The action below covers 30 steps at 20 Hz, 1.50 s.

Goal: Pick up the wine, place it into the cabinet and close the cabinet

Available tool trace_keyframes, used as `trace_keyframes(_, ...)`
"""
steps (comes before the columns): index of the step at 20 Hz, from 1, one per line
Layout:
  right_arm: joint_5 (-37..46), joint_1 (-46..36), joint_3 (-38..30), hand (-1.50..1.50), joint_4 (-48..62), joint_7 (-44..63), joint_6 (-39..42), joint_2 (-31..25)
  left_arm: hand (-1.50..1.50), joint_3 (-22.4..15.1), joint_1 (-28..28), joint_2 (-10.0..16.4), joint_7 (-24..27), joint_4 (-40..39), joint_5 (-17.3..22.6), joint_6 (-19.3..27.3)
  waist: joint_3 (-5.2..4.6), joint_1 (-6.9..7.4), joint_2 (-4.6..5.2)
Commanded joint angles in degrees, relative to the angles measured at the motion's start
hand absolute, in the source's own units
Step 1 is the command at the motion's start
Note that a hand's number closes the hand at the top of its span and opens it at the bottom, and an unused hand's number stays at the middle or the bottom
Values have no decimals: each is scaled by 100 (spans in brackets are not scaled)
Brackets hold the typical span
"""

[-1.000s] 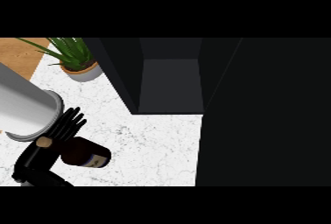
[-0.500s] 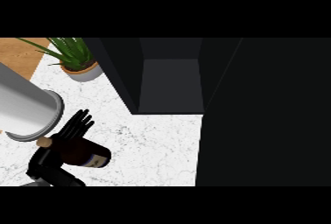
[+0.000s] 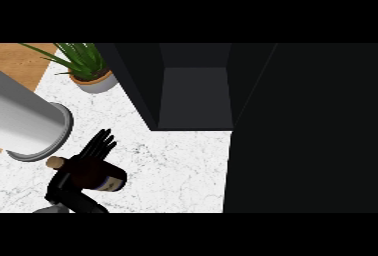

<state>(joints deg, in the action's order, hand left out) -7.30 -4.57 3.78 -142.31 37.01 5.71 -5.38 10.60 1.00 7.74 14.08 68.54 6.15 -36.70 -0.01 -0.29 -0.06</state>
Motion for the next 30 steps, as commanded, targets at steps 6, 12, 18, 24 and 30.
trace_keyframes(6,-868,-89,-605,-150,-418,177,176,-189,-150,88,-23,21,105,-83,274,-149,3,31,-2)
trace_keyframes(12,-90,61,224,-150,-635,210,-39,180,150,-108,688,-82,214,-1138,224,-477,-3,-17,3)
trace_keyframes(18,-606,194,-209,-150,-788,418,80,17,150,-426,349,120,850,-526,-290,-585,0,-6,-6)
trace_keyframes(24,-356,-318,-153,-150,-367,426,-7,41,150,-546,155,-20,1836,-490,-954,252,-5,24,2)
trace_keyframes(30,-229,192,-5,-150,-522,81,75,208,150,620,-7,-320,1988,-344,-415,1740,0,2,-17)
